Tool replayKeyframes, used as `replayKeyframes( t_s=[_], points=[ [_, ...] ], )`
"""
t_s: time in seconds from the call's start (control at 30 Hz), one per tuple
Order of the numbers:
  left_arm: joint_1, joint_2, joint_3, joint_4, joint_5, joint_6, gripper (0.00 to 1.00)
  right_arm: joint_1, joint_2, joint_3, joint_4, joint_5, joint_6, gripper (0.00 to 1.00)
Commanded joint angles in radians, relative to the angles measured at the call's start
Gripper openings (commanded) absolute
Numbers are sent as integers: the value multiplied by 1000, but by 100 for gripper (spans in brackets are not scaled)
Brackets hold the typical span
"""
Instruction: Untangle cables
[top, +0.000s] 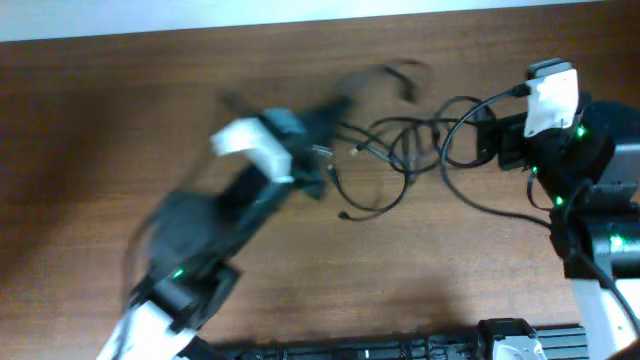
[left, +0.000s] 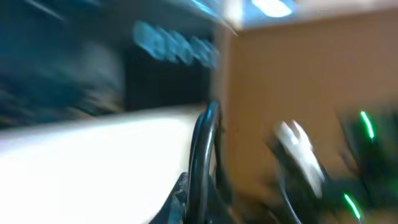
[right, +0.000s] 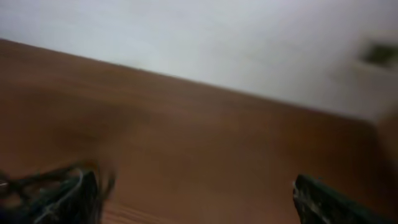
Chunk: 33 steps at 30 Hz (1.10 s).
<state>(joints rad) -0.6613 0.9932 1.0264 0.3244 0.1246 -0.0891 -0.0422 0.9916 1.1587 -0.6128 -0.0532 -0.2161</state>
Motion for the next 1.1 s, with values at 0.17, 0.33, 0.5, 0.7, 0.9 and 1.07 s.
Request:
replayKeyframes(
  t_s=[0.17,0.33,0.5,0.7,0.9,1.07],
  points=[
    [11,-78,42,-35,-313,19,0,-5,3,-8,-3,63,69,99],
    [11,-71,42,-45,-317,20,0,-5,3,-8,3,-74,68,99],
    [11,-59,42,-46,-505,20,23,-5,-5,-8,10,-121,69,99],
    [11,14,42,-97,-668,20,61,-5,-21,-8,34,-183,68,99],
    [11,58,42,-293,-758,19,98,-5,-21,-8,-16,-212,69,99],
    [23,58,42,-594,-757,-71,99,-5,-14,-8,-119,-440,68,99]
  ],
)
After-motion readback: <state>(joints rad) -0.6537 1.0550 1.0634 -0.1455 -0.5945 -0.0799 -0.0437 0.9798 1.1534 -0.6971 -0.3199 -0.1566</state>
